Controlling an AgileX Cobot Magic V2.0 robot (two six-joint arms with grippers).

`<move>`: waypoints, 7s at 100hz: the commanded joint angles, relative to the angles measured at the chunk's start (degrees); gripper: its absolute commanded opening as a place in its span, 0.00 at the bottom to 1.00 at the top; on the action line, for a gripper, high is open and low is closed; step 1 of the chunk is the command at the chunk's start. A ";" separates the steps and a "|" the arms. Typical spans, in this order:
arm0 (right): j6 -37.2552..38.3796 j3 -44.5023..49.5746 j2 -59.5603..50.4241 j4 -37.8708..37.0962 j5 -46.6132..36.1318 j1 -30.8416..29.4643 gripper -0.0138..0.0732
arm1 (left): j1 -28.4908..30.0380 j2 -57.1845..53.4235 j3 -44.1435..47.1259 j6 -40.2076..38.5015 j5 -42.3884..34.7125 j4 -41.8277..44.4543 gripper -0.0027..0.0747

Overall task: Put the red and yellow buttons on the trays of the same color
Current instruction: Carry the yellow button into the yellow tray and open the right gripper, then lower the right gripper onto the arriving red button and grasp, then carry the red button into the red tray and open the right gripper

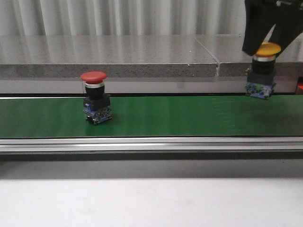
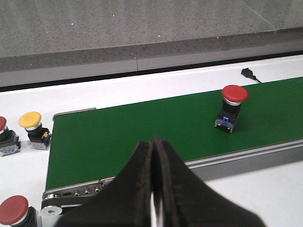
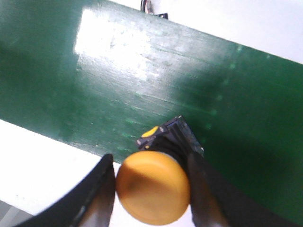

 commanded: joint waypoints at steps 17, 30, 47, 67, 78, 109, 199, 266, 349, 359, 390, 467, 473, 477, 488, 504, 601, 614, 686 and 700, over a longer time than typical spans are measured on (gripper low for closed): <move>2.73 -1.16 -8.79 0.48 2.06 -4.52 0.46 | -0.44 0.60 -1.42 -0.12 -4.64 -0.61 0.01; 3.55 1.35 -11.32 0.48 1.83 -7.82 0.46 | -0.44 0.60 -1.42 -0.12 -4.64 -0.61 0.01; 4.61 6.55 -14.50 0.48 1.83 -14.14 0.46 | -0.44 0.60 -1.42 -0.12 -4.64 -0.61 0.01; 4.84 11.55 -18.14 0.48 0.19 -22.38 0.46 | -0.44 0.60 -1.42 -0.12 -4.64 -0.61 0.01; 5.37 13.73 -18.78 0.48 -1.40 -27.39 0.46 | -0.44 0.60 -1.42 -0.12 -4.64 -0.61 0.01; 6.94 16.87 -18.78 0.43 -4.54 -39.13 0.46 | -0.44 0.60 -1.42 -0.12 -4.64 -0.61 0.01; 10.96 18.59 -5.69 0.24 -11.91 -47.15 0.46 | -0.44 0.60 -1.42 -0.12 -4.64 -0.61 0.01; 10.96 19.17 -1.14 -1.04 -13.93 -47.19 0.63 | -0.44 0.60 -1.42 -0.12 -4.64 -0.61 0.01; 10.86 19.17 -15.62 -2.34 -15.32 -44.20 0.68 | -0.44 0.60 -1.42 -0.12 -4.64 -0.61 0.01; 10.52 19.17 -17.33 -2.34 -14.50 -40.98 0.68 | -0.44 0.60 -1.42 -0.12 -4.64 -0.61 0.01; 8.48 19.17 -17.89 -2.34 -10.20 -28.27 0.68 | -0.44 0.60 -1.42 -0.12 -4.64 -0.61 0.01; -8.86 12.55 -6.37 -1.76 -3.11 -9.38 0.71 | -0.44 0.60 -1.42 -0.12 -4.64 -0.61 0.01; -8.86 12.27 -5.59 -1.76 -3.67 -9.06 0.76 | -0.44 0.60 -1.42 -0.12 -4.64 -0.61 0.01; -8.86 12.20 -5.31 -1.76 -4.03 -8.82 0.81 | -0.44 0.60 -1.42 -0.12 -4.64 -0.61 0.01; -9.19 11.46 -4.53 -1.76 -4.20 -8.43 0.88 | -0.44 0.60 -1.42 -0.12 -4.64 -0.61 0.01; -10.43 10.66 -4.49 -1.76 -6.55 -7.68 0.88 | -0.44 0.60 -1.42 -0.12 -4.64 -0.61 0.01; -1.88 6.41 -2.72 -2.48 -15.70 -17.60 0.36 | -0.44 0.60 -1.42 -0.12 -4.64 -0.61 0.01; -1.21 4.86 -2.72 -2.48 -16.48 -23.18 0.36 | -0.44 0.60 -1.42 -0.12 -4.64 -0.61 0.01; 8.44 4.73 5.74 -2.37 -27.35 -35.99 0.36 | -0.44 0.60 -1.42 -0.12 -4.64 -0.61 0.01; 8.89 4.62 8.14 -2.37 -29.17 -35.99 0.36 | -0.44 0.60 -1.42 -0.12 -4.64 -0.61 0.01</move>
